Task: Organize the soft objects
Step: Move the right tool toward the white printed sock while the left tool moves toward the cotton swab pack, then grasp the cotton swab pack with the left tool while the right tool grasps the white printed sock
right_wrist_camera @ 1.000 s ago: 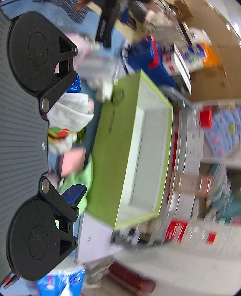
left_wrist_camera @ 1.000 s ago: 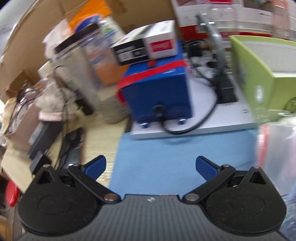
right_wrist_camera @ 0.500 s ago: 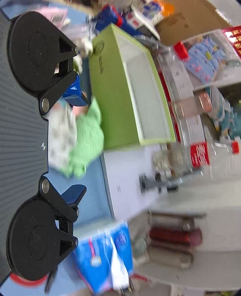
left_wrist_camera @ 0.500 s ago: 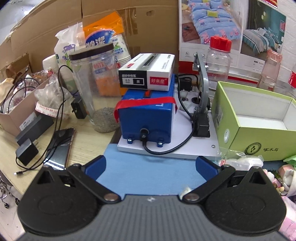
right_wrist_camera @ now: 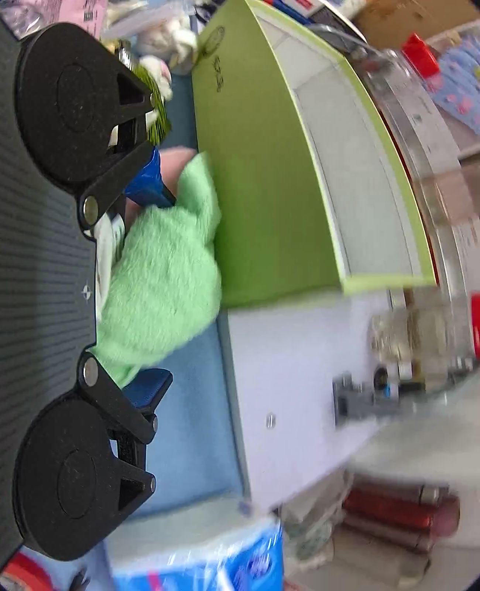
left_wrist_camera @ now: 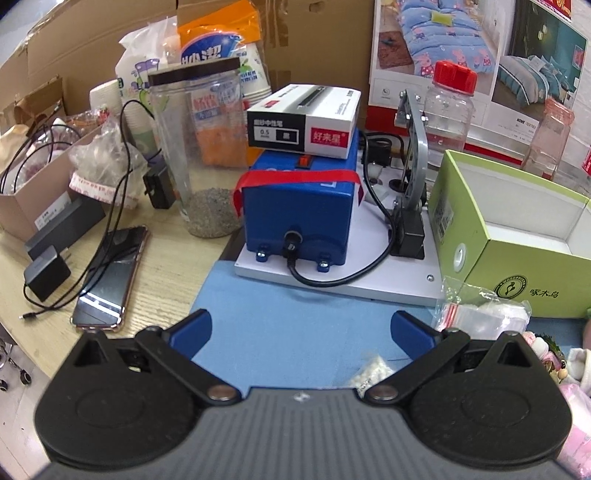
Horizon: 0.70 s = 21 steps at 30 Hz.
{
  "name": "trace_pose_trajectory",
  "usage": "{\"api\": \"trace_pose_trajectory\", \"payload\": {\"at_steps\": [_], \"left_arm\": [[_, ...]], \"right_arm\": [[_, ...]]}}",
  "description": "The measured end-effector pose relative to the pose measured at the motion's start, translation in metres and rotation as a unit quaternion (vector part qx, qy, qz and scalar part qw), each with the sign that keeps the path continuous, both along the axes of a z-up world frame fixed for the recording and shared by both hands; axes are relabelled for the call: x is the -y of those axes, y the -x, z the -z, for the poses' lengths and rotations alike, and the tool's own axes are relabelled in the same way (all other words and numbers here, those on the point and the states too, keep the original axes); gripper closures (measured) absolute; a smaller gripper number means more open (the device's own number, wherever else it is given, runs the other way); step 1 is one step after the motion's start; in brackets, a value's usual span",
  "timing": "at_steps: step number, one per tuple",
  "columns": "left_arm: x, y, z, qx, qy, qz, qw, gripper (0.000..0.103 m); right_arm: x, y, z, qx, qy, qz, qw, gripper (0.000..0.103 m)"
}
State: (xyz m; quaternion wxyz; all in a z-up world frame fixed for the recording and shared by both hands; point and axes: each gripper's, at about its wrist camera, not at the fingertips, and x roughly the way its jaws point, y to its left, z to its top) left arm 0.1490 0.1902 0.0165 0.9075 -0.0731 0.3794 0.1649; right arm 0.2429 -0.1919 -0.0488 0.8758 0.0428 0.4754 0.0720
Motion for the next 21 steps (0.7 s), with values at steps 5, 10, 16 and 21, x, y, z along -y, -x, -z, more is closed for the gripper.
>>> {"api": "trace_pose_trajectory", "payload": {"at_steps": [5,10,16,21], "left_arm": [[0.003,0.001,0.004,-0.003,-0.002,0.004,1.0,0.001],[0.011,0.007,0.005,-0.005,-0.002,0.018,0.9998,0.001],[0.019,0.031,-0.005,0.003,-0.033,0.07,0.997,0.001],[0.021,0.044,0.008,-0.024,-0.024,0.104,0.994,0.001]], "right_arm": [[0.035,0.045,0.002,0.0,0.015,0.057,0.998,0.024],[0.059,0.097,-0.003,0.016,0.004,0.095,0.995,0.024],[0.079,0.132,-0.028,0.121,-0.019,0.132,0.984,0.024],[0.085,0.157,-0.031,0.154,-0.066,0.145,0.975,0.024]]}}
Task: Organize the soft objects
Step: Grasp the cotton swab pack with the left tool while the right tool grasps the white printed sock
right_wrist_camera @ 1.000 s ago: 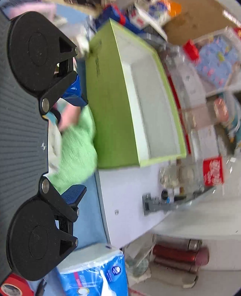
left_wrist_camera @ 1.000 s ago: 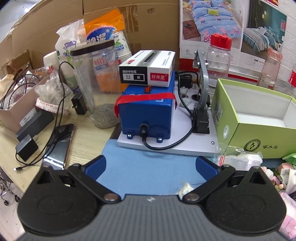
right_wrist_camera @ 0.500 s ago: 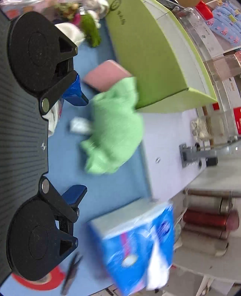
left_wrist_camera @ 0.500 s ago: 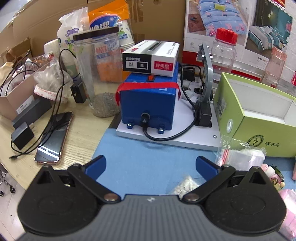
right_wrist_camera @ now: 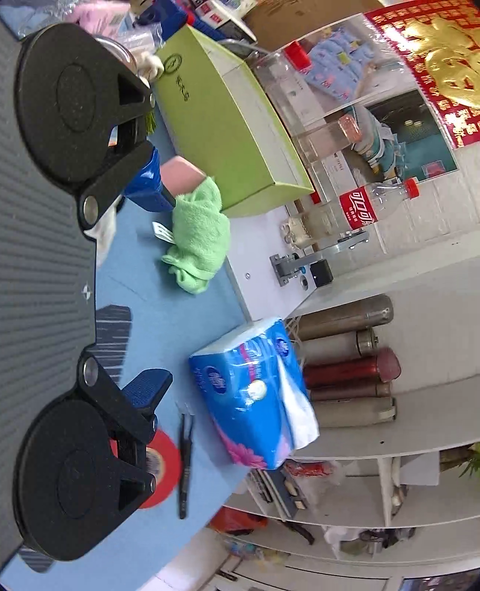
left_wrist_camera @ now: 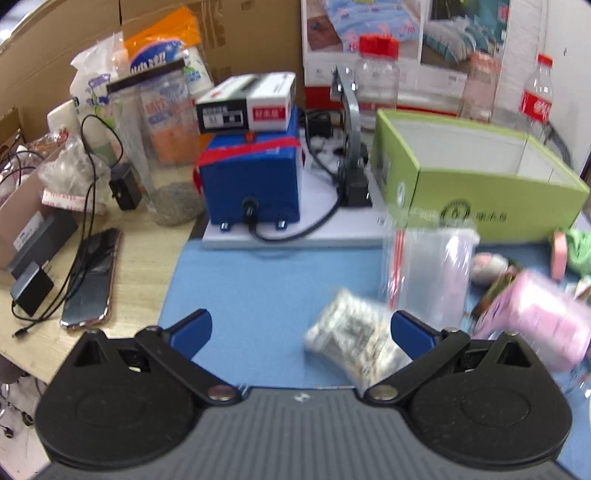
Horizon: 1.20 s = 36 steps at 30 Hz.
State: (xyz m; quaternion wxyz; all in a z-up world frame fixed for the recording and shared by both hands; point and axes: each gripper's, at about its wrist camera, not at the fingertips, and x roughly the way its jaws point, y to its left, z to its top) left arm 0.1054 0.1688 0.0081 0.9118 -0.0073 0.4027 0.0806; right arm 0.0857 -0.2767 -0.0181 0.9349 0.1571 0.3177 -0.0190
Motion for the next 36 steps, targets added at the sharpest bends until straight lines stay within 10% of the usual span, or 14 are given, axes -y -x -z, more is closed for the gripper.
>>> {"api": "trace_pose_trajectory", "payload": {"at_steps": [3,9,15,25,36], "left_arm": [[-0.008,0.008,0.01,-0.012,-0.013,-0.012,0.9998,0.001],[-0.013,-0.016,0.008,-0.004,0.093,-0.037,0.995,0.001],[-0.003,-0.048,0.042,-0.063,0.093,-0.045,0.9927,0.001],[-0.055,-0.002,0.037,-0.05,0.049,-0.075,0.9947,0.001],[-0.052,0.006,0.05,-0.033,0.131,-0.144,0.9802,0.001]], "right_arm": [[0.003,0.006,0.011,-0.017,-0.029,-0.005,0.999,0.024],[0.008,0.012,0.022,-0.026,-0.061,0.011,0.998,0.024],[-0.002,0.009,0.013,-0.016,-0.049,-0.001,0.999,0.024],[-0.004,0.001,0.011,-0.016,-0.059,-0.004,0.998,0.024],[-0.009,0.01,0.001,-0.003,-0.048,-0.019,0.999,0.024]]}}
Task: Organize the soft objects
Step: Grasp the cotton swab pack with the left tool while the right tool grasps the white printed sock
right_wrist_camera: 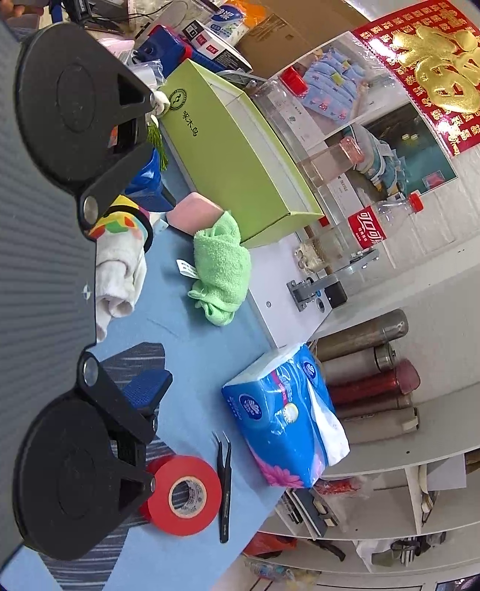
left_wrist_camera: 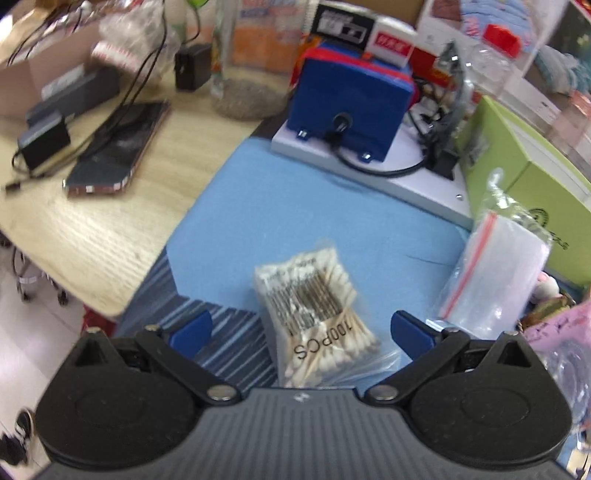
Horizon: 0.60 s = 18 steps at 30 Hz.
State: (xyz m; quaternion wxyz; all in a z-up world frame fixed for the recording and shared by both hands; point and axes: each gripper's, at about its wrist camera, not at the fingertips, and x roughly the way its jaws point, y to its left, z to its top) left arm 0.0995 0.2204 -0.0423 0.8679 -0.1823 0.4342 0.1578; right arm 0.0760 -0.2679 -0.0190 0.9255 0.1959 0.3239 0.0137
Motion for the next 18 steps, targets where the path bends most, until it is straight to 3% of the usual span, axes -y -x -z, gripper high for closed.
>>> {"api": "trace_pose_trajectory", "payload": {"at_steps": [4,7,13,16,18], "left_arm": [[0.01,-0.008,0.004,-0.001,-0.035,0.001,0.9994,0.001],[0.021,-0.013,0.009,-0.012,-0.078,0.015,0.9967,0.001],[0.022,-0.017,0.009,-0.016,-0.089,0.015,0.9957,0.001],[0.024,-0.018,0.009,-0.019,-0.09,0.015,0.9957,0.001],[0.023,-0.02,0.009,-0.021,-0.089,0.016,0.9957,0.001]], "right_arm": [[0.008,0.004,-0.004,0.001,0.01,-0.015,1.0,0.024],[0.009,0.006,-0.01,0.004,0.056,-0.065,0.996,0.024],[-0.012,0.003,-0.003,-0.019,0.187,-0.192,0.963,0.024],[-0.025,-0.007,-0.006,0.0,0.19,-0.224,0.956,0.024],[-0.038,-0.019,-0.003,-0.002,0.202,-0.258,0.945,0.024]]}}
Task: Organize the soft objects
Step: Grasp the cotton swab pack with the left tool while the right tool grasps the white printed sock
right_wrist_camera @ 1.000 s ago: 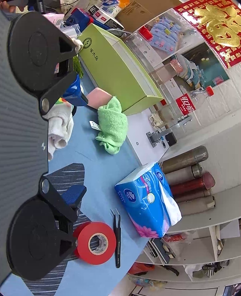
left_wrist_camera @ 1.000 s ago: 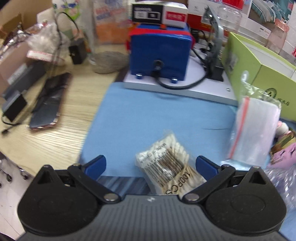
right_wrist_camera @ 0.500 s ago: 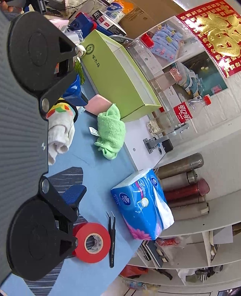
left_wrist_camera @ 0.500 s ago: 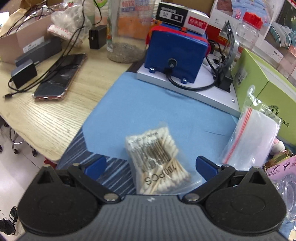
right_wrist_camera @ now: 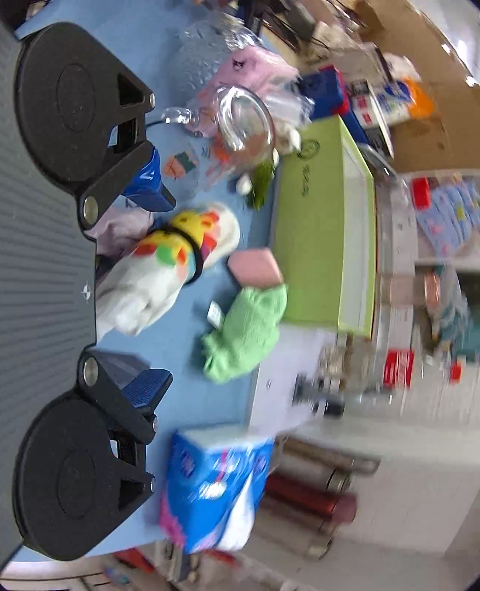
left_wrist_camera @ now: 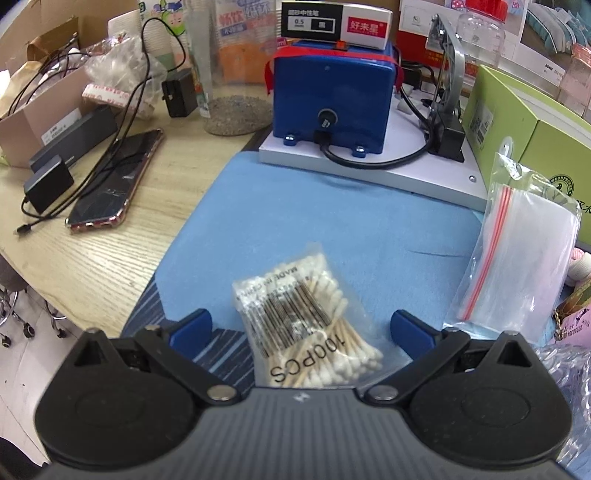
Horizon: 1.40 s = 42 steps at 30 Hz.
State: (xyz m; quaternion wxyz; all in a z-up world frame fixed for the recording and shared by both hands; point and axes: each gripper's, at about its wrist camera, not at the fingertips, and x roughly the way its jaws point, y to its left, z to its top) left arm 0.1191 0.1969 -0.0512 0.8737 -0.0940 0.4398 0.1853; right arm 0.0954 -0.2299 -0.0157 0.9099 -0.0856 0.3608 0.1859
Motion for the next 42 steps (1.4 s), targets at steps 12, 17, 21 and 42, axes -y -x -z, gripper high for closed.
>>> {"api": "trace_pose_trajectory", "payload": {"at_steps": [12,17,21,42], "left_arm": [[0.002,0.0,0.001,0.003,-0.002,0.01,0.9999,0.001],[0.004,0.0,0.001,0.006,-0.004,0.009,0.9999,0.001],[0.003,0.002,0.002,0.011,-0.005,0.015,0.9998,0.001],[-0.01,0.024,-0.016,0.049,0.044,0.035,0.9972,0.062]], "right_arm": [[-0.014,-0.06,0.035,-0.049,0.062,-0.02,0.997,0.024],[-0.007,-0.085,0.044,-0.073,0.039,-0.009,0.997,0.023],[0.007,-0.084,0.049,-0.064,0.001,0.001,0.998,0.02],[0.018,-0.065,0.039,-0.04,-0.037,0.015,0.998,0.079]]}}
